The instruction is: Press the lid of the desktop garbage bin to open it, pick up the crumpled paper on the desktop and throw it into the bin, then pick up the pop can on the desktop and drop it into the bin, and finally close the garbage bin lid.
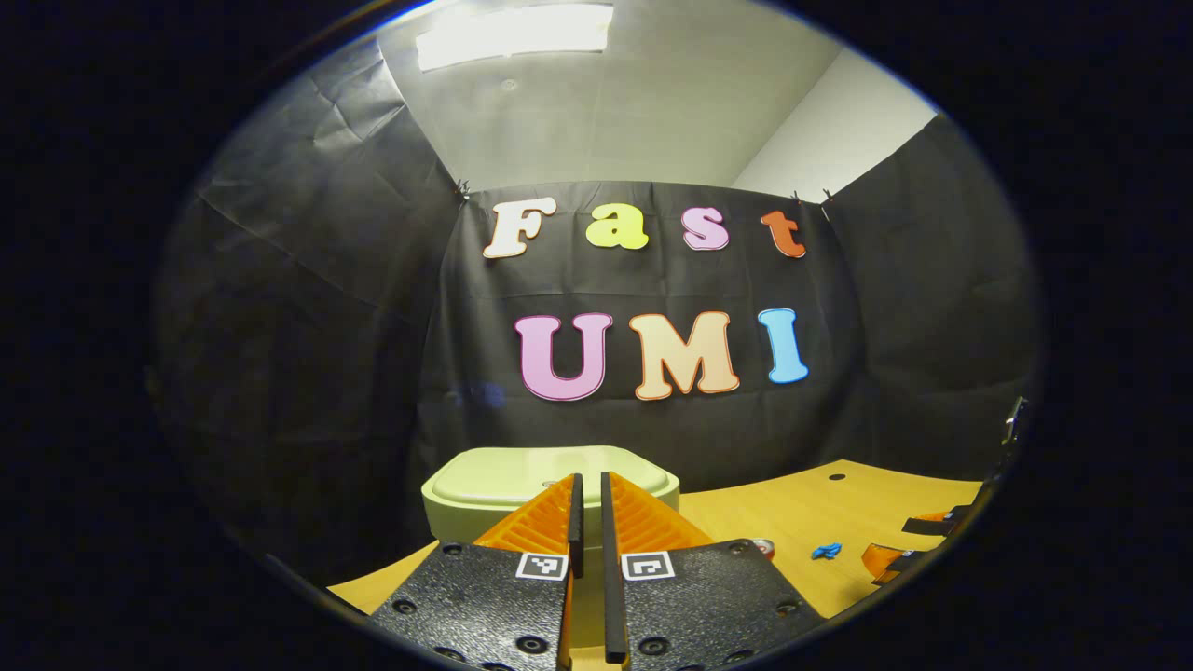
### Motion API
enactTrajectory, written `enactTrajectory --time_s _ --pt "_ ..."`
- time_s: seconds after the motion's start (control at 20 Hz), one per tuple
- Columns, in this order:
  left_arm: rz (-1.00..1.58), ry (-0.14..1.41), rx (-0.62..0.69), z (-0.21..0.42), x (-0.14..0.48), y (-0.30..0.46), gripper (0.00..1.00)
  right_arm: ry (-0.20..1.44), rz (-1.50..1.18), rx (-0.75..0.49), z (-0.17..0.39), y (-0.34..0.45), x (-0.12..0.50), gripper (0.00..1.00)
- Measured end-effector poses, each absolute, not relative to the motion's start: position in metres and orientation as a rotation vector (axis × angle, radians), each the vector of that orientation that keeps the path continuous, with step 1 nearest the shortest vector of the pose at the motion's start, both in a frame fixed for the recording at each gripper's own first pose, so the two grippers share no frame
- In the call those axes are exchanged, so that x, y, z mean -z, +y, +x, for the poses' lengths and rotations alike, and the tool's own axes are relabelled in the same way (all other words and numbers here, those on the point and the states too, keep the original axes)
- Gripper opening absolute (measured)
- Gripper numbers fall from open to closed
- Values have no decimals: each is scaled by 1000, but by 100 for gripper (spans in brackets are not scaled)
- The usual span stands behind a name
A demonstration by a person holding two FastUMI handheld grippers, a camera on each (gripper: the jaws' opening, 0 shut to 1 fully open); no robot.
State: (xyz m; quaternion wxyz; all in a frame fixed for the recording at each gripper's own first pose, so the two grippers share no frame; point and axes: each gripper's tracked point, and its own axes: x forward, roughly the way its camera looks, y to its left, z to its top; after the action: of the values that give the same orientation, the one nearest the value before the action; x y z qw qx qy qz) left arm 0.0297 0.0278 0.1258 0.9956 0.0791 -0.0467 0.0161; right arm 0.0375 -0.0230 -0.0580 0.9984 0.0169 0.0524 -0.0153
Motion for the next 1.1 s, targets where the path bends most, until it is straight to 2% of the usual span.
enactTrajectory --time_s 0.2,0.25,0.65,1.1 --pt "191 -113 -54 42 -142 36 6 106 30 47 44 -30 59 99" --pt "191 -108 -50 46 -143 36 0 109 30 50 43 -31 61 99" --pt "160 -49 -38 72 -130 40 0 124 30 65 49 -42 65 99" --pt "132 13 -44 73 -111 48 0 143 38 79 52 -52 73 99"
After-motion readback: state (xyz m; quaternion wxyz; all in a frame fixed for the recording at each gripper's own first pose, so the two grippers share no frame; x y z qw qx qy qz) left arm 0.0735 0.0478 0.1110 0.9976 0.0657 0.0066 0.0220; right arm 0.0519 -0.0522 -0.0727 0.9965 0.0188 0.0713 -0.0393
